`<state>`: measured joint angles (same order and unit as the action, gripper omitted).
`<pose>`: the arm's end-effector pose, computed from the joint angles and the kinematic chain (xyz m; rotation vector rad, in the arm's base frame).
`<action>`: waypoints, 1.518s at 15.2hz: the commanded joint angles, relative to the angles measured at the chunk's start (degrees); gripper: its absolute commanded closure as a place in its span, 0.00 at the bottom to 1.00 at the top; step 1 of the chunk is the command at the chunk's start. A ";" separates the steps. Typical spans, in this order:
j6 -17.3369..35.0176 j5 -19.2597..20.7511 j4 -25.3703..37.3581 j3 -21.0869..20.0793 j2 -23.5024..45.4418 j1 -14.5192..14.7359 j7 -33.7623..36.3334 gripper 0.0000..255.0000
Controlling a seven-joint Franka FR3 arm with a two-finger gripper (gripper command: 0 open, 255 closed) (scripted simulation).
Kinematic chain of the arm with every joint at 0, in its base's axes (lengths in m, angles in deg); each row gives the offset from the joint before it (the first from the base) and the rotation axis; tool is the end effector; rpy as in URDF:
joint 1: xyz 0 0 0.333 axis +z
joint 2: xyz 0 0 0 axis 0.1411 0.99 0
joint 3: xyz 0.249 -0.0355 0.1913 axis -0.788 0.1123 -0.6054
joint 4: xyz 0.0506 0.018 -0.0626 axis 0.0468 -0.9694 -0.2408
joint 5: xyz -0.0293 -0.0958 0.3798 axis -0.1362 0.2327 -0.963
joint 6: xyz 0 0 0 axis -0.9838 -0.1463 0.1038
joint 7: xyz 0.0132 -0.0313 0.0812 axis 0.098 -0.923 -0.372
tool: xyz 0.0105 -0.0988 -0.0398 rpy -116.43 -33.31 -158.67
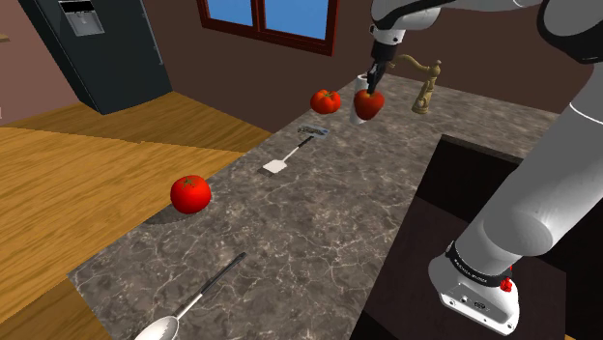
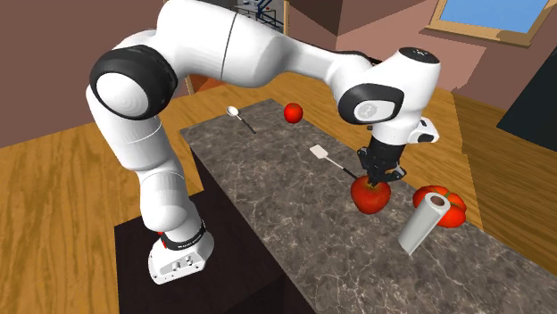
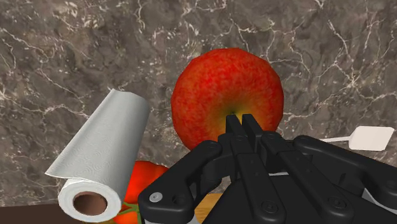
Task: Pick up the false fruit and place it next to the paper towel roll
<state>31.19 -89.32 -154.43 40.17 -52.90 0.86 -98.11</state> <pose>0.4923 -0.2781 0.4940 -3.1225 -0.1878 -0.1319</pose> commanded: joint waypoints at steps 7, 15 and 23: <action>6.02 -0.78 -4.77 0.03 1.33 -0.05 -0.75 1.00; 12.27 -2.29 -8.75 0.02 3.88 -0.18 -2.04 1.00; 12.27 -2.29 -8.75 0.01 3.88 -0.18 -2.03 1.00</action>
<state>43.45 -91.61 -163.19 40.19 -49.02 0.67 -100.15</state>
